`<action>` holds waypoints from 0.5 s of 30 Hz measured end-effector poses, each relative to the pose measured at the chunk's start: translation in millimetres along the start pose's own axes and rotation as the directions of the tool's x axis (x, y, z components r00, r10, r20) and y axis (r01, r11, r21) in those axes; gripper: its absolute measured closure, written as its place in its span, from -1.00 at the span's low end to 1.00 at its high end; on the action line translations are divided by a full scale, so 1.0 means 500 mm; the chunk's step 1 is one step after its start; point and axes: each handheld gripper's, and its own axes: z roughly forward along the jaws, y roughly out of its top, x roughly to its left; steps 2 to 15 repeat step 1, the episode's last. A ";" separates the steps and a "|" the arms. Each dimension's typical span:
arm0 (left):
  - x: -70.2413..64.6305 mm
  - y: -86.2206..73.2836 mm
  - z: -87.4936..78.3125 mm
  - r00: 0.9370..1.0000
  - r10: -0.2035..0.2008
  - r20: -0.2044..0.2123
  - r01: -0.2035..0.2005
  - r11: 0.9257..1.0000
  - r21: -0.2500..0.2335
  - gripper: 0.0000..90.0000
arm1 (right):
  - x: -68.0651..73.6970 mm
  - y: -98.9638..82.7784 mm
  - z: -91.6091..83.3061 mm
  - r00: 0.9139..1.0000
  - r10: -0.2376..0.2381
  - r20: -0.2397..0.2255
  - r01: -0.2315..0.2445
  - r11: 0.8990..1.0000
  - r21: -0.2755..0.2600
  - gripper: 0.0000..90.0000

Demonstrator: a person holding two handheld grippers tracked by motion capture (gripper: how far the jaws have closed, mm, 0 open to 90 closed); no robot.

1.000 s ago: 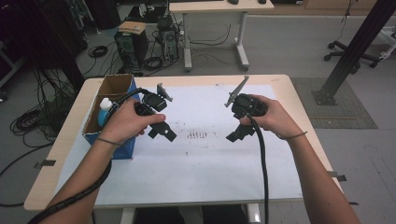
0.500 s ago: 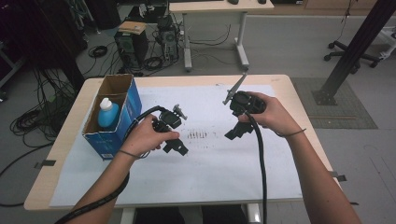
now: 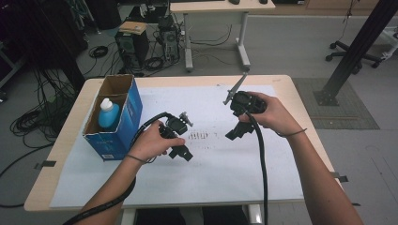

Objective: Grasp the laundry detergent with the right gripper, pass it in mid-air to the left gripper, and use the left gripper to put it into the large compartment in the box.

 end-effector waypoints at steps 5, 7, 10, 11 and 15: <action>0.000 0.000 0.000 1.000 0.000 0.000 0.000 1.000 0.000 -0.84 | 0.000 0.000 0.000 1.000 0.000 0.000 0.000 1.000 0.000 -0.86; 0.000 0.000 0.000 1.000 0.000 0.000 0.000 1.000 0.000 -0.84 | 0.000 0.000 0.000 1.000 0.000 0.000 0.000 1.000 0.000 -0.86; 0.000 0.000 0.000 1.000 0.000 0.000 0.000 1.000 0.000 -0.84 | 0.000 0.000 0.000 1.000 0.000 0.000 0.000 1.000 0.000 -0.86; 0.000 0.000 0.000 1.000 0.000 0.000 0.000 1.000 0.000 -0.84 | 0.000 0.000 0.000 1.000 0.000 0.000 0.000 1.000 0.000 -0.86; 0.000 0.000 0.000 1.000 0.000 0.000 0.000 1.000 0.000 -0.84 | 0.000 0.000 0.000 1.000 0.000 0.000 0.000 1.000 0.000 -0.86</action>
